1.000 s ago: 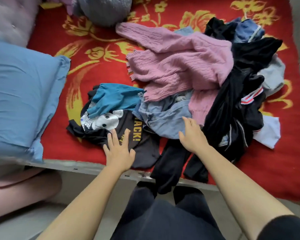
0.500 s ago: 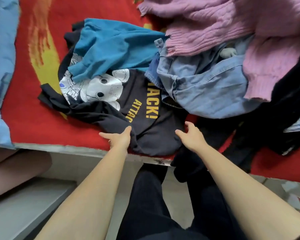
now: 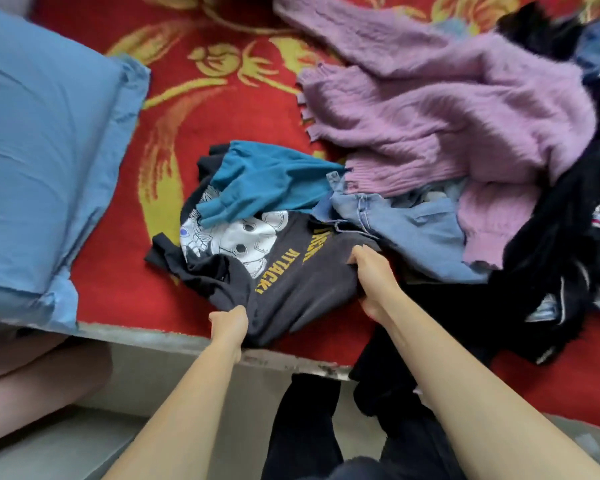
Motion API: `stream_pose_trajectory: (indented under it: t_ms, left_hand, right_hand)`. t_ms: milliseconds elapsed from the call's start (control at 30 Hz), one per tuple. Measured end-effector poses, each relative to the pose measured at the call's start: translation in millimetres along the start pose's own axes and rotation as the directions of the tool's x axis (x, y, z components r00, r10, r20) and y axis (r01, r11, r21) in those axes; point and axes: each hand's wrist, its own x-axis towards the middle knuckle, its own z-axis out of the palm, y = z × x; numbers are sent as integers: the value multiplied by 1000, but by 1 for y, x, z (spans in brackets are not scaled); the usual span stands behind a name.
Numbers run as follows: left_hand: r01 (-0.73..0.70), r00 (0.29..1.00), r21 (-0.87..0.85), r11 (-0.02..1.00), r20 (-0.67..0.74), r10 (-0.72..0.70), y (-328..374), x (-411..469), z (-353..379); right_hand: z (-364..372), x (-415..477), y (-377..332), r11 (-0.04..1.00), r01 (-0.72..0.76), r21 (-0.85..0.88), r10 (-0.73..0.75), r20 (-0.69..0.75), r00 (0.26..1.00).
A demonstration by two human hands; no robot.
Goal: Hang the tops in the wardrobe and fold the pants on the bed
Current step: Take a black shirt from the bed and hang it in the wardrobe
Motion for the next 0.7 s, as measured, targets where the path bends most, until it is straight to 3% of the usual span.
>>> stream_pose_trajectory:
  t_ms: [67,133,200,300,367,433,500,567,700]
  left_hand:
    - [-11,998,31,999,63,9,17,-31,-8]
    - [-5,987,-2,1000,158,5,39,-72,-12]
    - [-41,974,-4,999,223,41,62,-120,-14]
    - [-322,924,163,933,270,271,96,-178,-21]
    - [-497,867,242,834,104,486,123,-207,-32]
    - [-571,792,88,816,-201,576,152,-238,-44]
    - [-666,705,-180,724,-471,530,183,-275,-54]
    - [-781,611,-290,553,-536,582,209,-310,-55]
    - [-957,252,-189,218,-176,952,229,-376,-14]
  right_hand:
    - [-7,-40,-56,993,117,-18,-115,71,991]
    - [-12,-89,-119,932,347,-109,-322,192,927]
    - [-15,-150,-185,758,628,-176,-547,352,760]
    - [-30,-250,-263,404,902,-152,-715,563,414]
    - [-53,-305,-297,214,971,-105,-704,673,228]
    - [-85,-345,-317,63,992,-110,-666,735,124]
    - [-119,-364,-328,-54,986,-159,-641,763,88]
    - [-152,-366,-332,-172,952,-253,-623,777,94]
    - [-207,-354,-333,-335,846,-415,-591,792,154]
